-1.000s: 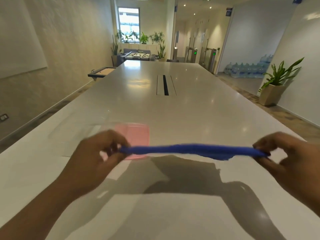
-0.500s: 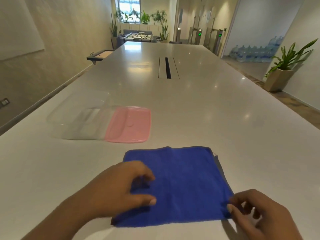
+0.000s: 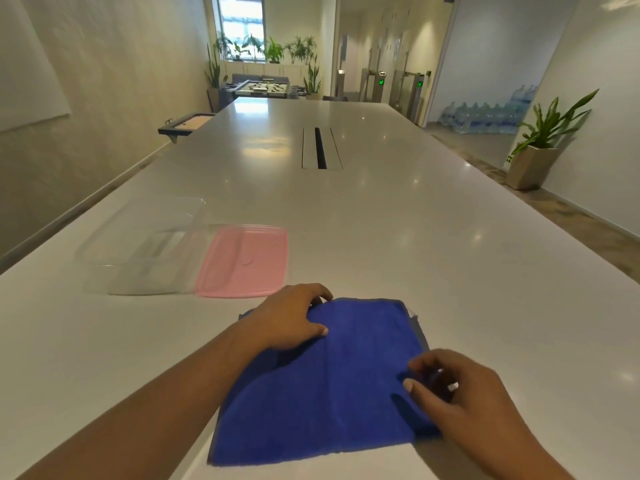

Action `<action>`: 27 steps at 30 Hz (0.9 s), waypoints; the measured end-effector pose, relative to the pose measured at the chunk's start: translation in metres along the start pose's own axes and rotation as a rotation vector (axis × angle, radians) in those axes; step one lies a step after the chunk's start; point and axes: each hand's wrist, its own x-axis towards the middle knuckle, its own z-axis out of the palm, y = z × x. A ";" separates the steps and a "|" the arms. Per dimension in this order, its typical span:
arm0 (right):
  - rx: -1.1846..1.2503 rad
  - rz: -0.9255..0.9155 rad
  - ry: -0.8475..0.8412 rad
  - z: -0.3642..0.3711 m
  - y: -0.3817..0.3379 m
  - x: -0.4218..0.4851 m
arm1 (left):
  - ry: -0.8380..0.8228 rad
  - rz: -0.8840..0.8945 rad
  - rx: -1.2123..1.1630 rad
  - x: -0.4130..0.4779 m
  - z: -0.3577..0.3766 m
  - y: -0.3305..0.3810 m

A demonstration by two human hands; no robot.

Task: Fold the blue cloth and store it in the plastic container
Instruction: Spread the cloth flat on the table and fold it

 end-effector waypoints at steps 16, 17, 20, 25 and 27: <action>0.153 -0.115 -0.016 -0.013 0.018 0.102 | 0.053 0.111 0.204 -0.018 -0.034 -0.033; 0.239 -0.106 -0.026 -0.018 0.019 0.098 | 0.078 0.069 0.223 -0.023 -0.039 -0.043; 0.321 -0.005 -0.025 -0.025 0.020 0.099 | 0.230 -0.027 0.101 -0.030 -0.047 -0.059; -0.237 0.159 -0.023 -0.008 0.022 0.106 | 0.199 -0.254 0.296 -0.028 -0.028 -0.054; -0.366 0.063 0.055 -0.002 0.020 0.094 | 0.283 -0.254 0.376 -0.031 -0.019 -0.050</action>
